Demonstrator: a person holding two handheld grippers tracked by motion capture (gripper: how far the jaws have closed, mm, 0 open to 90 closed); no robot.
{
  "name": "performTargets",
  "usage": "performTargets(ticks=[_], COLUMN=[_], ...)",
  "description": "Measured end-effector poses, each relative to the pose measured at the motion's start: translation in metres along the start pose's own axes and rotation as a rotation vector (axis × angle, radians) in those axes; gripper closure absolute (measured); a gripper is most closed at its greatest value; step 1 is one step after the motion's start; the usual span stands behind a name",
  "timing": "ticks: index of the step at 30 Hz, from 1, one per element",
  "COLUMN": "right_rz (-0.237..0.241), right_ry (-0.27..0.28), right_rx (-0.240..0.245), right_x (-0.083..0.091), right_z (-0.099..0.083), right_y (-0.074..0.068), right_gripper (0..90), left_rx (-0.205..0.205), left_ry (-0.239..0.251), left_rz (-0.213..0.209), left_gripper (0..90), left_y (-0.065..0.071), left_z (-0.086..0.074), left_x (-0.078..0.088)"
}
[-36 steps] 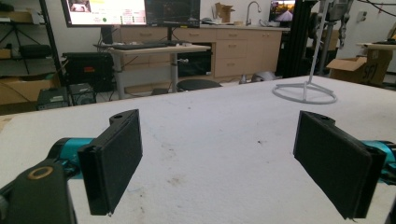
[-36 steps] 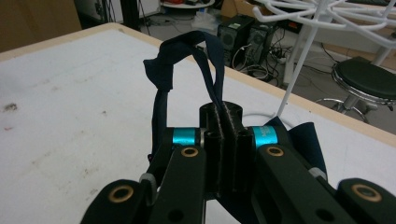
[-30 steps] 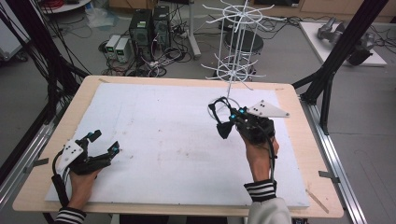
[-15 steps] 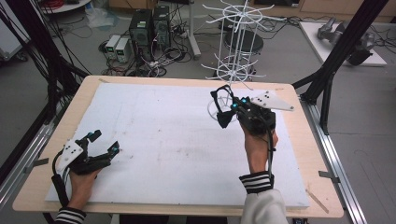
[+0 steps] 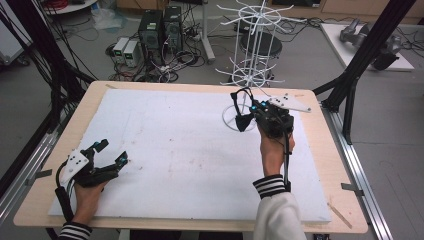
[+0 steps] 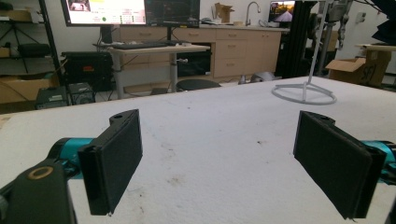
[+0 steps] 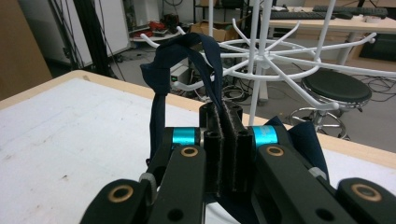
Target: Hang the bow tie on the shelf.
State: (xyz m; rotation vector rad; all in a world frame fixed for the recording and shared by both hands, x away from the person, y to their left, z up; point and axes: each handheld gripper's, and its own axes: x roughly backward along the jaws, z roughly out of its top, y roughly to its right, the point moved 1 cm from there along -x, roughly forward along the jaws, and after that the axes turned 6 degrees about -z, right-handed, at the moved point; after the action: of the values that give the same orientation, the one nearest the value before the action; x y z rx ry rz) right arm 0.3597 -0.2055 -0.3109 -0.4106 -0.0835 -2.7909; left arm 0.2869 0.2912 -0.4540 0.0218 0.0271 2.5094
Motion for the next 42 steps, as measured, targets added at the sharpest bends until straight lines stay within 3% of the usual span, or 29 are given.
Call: performTargets(ticks=[11,15,18,22,29,31,37,42], right_rz=[-0.040,-0.037,-0.035,-0.052,-0.020,-0.009,0.063,0.064], right_ry=[-0.023,-0.049,-0.055,-0.083,-0.096,-0.085,0.002,0.148], right_rx=[-0.004,-0.001,0.007,0.071,0.051,0.054,0.052,0.055], right_x=[-0.013,-0.018,-0.019,-0.020,-0.015,-0.010,0.023,0.061], right_z=[-0.004,-0.007,-0.007,-0.009,-0.019,-0.024,-0.050,-0.095], right_y=[0.007,0.010,0.010,0.006,0.004,0.004,0.012,0.018], right_gripper=[86.8,82.9,66.4,40.3,16.9,11.1,10.3,10.4], left_rx=[0.003,0.004,0.003,-0.001,0.000,0.001,0.001,-0.001], left_ry=[-0.002,-0.002,-0.005,-0.016,-0.008,-0.008,-0.005,0.000], left_rz=[-0.002,0.000,0.001,0.004,0.007,0.008,0.008,0.006], left_gripper=[15.9,15.9,16.0,16.0,16.0,15.9,15.9,15.9], left_y=[-0.001,-0.001,0.000,0.000,0.000,0.000,0.000,0.000], left_z=[0.000,0.000,0.000,0.000,0.000,0.000,0.000,0.000], left_x=[0.000,0.000,0.000,-0.001,-0.001,-0.001,0.000,0.000])
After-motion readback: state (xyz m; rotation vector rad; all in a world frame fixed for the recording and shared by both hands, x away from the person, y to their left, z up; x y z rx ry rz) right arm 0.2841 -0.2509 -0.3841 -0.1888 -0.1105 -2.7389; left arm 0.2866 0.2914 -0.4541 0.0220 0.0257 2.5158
